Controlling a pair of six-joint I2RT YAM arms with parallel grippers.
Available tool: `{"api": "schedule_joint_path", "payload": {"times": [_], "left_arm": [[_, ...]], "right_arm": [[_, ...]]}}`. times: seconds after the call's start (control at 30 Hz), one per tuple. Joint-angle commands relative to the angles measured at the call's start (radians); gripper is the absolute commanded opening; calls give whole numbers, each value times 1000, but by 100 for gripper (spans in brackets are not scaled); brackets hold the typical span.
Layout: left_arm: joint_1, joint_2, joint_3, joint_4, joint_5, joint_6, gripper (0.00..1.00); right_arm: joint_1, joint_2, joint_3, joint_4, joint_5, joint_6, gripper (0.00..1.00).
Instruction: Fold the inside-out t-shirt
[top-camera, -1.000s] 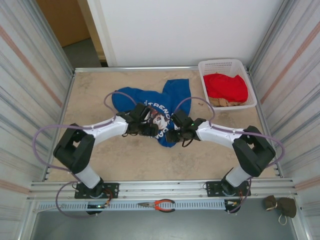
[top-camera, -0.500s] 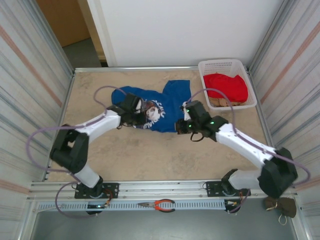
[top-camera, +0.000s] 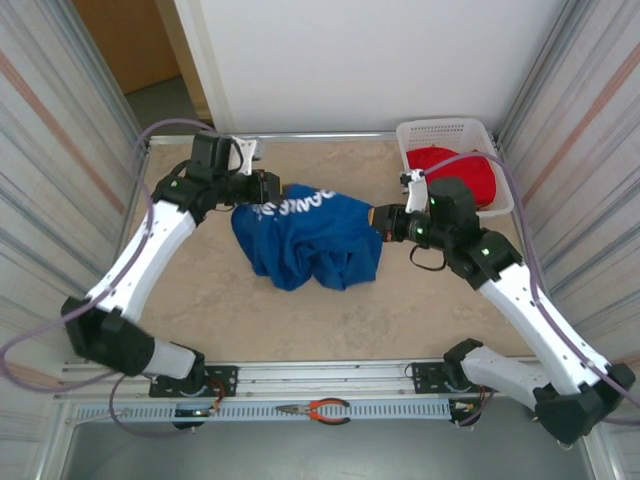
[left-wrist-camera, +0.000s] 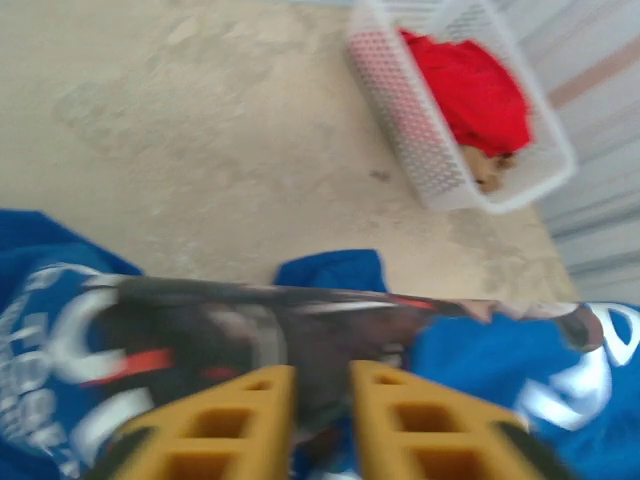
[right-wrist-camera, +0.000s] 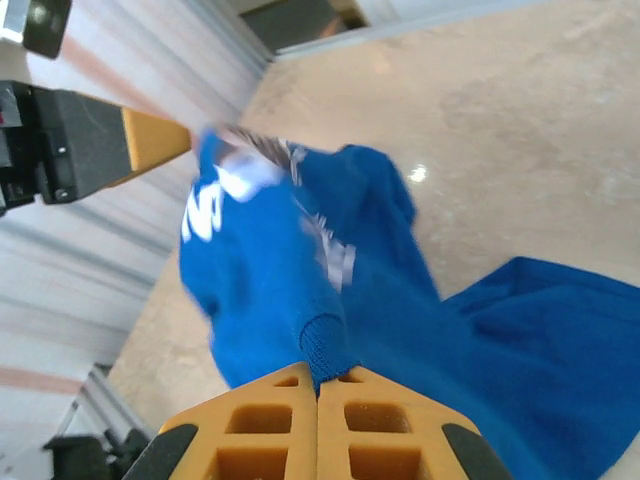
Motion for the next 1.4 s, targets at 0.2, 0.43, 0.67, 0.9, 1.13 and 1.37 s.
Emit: {"api": "schedule_joint_path", "payload": {"times": [0.2,0.43,0.67,0.9,1.13,1.37], "left_arm": [[-80,32,-235,144,-179,52,74],[-436,-87,-459,341,-511,113,79],[-571,105,-374,421,-597,200,79],[-572,257,-261,423,-648,219,72],[-510,230,-213,380,-555,219,0],[-330,11,-231,305,-39,178,0]], "right_arm": [[-116,255,-21,128,-149,42,0],[-117,249,-19,122,-148,40,0],[-116,230,-15,119,-146,50,0],[-115,189,-19,103,-144,52,0],[-132,180,-43,91,-97,42,0],[-188,333,-24,175,-53,50,0]]}}
